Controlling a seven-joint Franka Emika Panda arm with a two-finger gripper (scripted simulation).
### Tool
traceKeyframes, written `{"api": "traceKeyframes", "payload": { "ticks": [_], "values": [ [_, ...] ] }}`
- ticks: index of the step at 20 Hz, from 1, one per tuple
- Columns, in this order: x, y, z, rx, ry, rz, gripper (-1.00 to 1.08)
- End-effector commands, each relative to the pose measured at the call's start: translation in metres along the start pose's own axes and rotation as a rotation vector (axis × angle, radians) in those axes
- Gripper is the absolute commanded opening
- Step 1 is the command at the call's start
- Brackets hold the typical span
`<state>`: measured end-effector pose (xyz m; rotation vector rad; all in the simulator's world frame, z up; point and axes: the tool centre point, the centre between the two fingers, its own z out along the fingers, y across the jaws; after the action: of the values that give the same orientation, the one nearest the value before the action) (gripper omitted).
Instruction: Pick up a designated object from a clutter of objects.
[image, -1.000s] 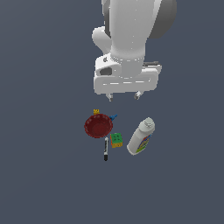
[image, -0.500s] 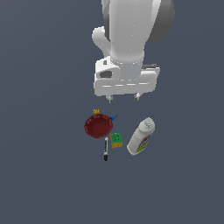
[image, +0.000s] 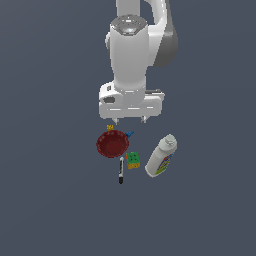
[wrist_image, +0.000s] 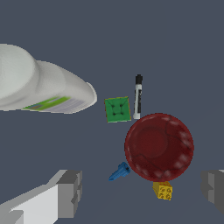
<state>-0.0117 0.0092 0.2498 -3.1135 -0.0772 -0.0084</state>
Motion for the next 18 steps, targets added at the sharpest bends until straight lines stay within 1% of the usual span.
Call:
{"api": "traceKeyframes", "payload": {
  "ticks": [1, 6, 11, 18],
  "values": [
    [-0.008, 0.013, 0.020, 0.000, 0.000, 0.013, 1.00],
    [-0.032, 0.041, 0.063, -0.002, 0.000, 0.044, 1.00],
    [-0.063, 0.066, 0.102, -0.007, 0.000, 0.074, 1.00],
    [-0.109, 0.093, 0.145, -0.017, -0.002, 0.112, 1.00]
  ]
}}
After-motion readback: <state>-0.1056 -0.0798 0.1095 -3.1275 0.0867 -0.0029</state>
